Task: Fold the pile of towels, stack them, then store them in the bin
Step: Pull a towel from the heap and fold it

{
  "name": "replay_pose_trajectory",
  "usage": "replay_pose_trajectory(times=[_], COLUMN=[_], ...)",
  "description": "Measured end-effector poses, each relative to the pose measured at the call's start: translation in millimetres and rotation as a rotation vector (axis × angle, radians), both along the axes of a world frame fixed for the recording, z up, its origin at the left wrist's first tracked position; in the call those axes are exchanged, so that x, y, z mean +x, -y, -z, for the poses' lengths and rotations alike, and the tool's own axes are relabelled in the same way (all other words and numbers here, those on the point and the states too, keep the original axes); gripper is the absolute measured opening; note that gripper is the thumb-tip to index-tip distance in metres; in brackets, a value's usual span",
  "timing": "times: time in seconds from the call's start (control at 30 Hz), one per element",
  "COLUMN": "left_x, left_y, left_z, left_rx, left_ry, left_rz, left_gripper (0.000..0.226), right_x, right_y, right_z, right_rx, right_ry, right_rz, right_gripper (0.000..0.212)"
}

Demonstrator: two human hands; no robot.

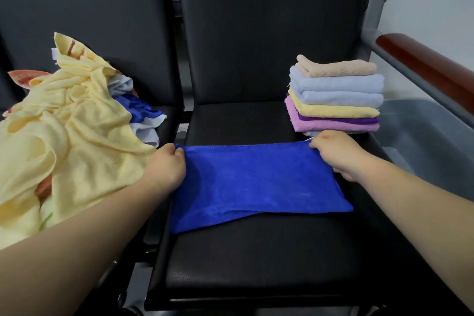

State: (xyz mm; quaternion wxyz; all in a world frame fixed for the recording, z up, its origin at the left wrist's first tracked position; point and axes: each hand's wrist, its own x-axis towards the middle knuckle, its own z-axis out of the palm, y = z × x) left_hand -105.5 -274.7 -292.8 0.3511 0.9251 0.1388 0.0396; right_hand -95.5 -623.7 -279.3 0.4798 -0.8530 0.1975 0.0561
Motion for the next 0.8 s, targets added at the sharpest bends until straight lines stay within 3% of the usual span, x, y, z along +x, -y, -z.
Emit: replay_pose_trajectory(times=[0.3, 0.53, 0.8], left_x=[9.1, 10.0, 10.5], left_y=[0.5, 1.0, 0.5], left_z=[7.1, 6.8, 8.1], left_rx=[0.18, 0.217, 0.206], left_ry=[0.038, 0.024, 0.006], left_rz=[0.042, 0.037, 0.026], left_gripper=[0.035, 0.033, 0.032], right_x=[6.7, 6.7, 2.8], right_y=[-2.3, -5.0, -9.4], right_z=[13.9, 14.8, 7.8], right_rx=[-0.277, -0.252, -0.22], right_ry=[0.1, 0.1, 0.113], right_rz=[-0.014, 0.041, 0.075], right_gripper=[0.029, 0.042, 0.041])
